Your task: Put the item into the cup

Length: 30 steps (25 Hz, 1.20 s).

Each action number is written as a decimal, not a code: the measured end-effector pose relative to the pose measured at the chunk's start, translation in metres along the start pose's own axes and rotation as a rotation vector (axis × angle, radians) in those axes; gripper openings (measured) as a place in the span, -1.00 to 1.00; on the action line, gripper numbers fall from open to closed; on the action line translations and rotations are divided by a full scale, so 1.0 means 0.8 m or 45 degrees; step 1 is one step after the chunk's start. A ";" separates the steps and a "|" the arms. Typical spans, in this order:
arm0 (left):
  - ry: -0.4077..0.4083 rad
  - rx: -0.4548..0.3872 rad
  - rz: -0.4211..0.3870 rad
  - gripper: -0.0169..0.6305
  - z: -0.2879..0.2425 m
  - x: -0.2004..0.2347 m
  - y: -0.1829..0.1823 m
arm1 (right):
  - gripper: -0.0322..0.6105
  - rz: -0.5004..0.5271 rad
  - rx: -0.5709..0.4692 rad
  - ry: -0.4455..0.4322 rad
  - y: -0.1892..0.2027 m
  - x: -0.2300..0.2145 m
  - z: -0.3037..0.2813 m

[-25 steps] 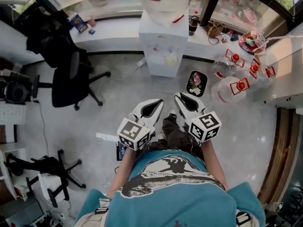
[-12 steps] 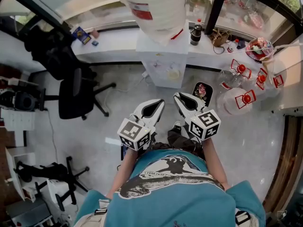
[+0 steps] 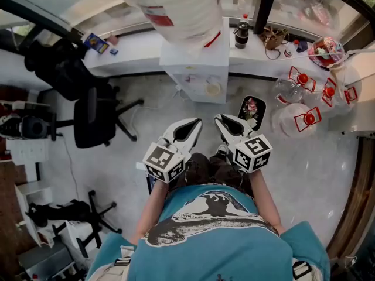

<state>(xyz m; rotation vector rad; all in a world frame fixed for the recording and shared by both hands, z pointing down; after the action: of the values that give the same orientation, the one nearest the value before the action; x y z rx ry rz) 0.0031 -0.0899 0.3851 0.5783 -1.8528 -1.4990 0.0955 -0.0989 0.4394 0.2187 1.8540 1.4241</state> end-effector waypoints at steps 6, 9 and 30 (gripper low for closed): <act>0.008 0.042 -0.005 -0.91 -0.013 0.007 0.008 | -0.69 -0.027 0.016 0.025 0.007 -0.014 0.001; 0.019 0.049 -0.004 -0.91 -0.019 0.009 0.009 | -0.69 -0.040 0.022 0.047 0.008 -0.023 0.001; 0.041 0.064 -0.049 -0.91 -0.035 0.117 0.054 | -0.69 0.048 0.144 0.208 0.063 -0.106 -0.102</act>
<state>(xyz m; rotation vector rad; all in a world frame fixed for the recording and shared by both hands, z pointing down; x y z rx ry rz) -0.0361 -0.1642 0.4510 0.6612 -1.8694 -1.4628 0.0845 -0.1889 0.5293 0.1991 2.0766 1.3998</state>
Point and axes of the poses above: the fingertips, and each gripper's own axes: z backward along the fingers, x to its left, y out of its underside, the point moved 3 cm from there along z, backward along the fingers, and after that the axes turned 12 degrees about -x, right-handed, at the moved point
